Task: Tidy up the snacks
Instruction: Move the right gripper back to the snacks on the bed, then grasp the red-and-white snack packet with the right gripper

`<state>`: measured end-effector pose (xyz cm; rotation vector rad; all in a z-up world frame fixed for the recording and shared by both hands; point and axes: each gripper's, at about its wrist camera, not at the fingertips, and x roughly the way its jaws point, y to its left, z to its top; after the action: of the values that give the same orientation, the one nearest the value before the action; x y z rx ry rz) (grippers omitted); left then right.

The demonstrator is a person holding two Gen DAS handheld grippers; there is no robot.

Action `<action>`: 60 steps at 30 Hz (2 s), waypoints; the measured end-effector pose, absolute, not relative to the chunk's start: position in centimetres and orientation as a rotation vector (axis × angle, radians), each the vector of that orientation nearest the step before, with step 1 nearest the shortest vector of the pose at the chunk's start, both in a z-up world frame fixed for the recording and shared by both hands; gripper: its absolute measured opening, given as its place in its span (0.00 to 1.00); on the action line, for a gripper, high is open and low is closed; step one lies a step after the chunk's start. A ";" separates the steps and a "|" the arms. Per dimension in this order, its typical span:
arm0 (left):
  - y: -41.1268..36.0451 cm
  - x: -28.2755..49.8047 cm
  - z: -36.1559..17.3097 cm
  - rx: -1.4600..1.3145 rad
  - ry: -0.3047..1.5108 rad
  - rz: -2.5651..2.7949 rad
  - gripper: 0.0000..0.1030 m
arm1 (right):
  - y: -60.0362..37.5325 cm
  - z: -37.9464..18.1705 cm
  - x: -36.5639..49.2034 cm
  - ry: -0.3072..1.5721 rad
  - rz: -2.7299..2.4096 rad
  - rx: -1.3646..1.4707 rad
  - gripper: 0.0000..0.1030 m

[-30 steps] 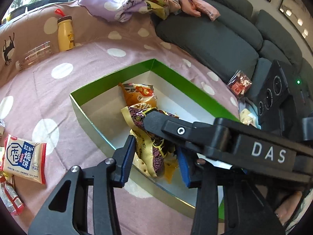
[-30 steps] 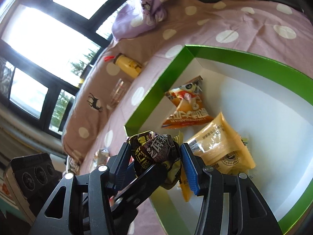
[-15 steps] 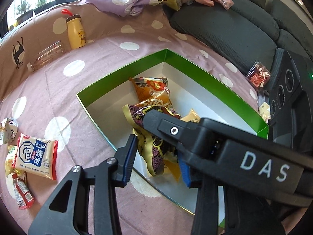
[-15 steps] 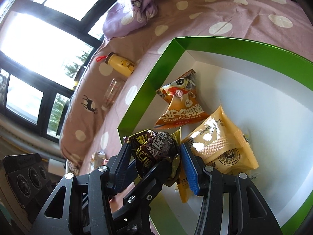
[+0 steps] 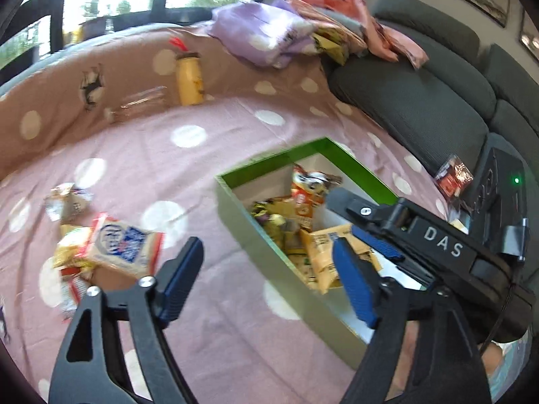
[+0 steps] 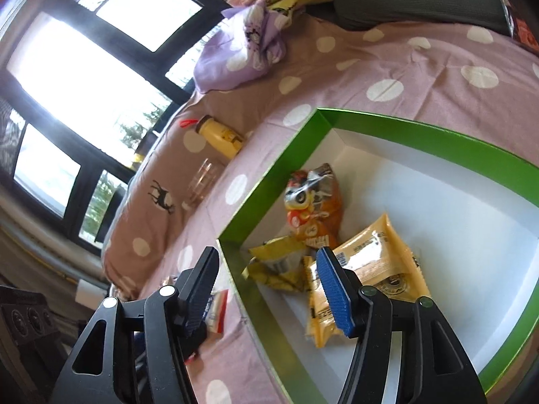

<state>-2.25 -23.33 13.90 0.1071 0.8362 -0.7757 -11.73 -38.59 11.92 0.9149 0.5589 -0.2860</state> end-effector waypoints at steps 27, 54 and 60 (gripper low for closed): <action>1.5 -0.6 7.6 -0.131 0.997 -0.068 0.98 | -20.2 10.7 -0.5 0.919 0.114 0.629 0.87; 4.7 0.4 6.6 -0.278 1.071 -0.046 0.67 | -12.1 6.1 0.4 1.222 0.220 0.334 0.49; 4.3 0.0 6.6 -0.337 1.099 -0.113 0.47 | -13.7 6.8 -1.0 1.190 0.199 0.411 0.52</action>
<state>0.00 4.32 6.61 -0.3374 1.0987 -0.1132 -0.97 -13.72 6.75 0.4105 1.1897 0.1991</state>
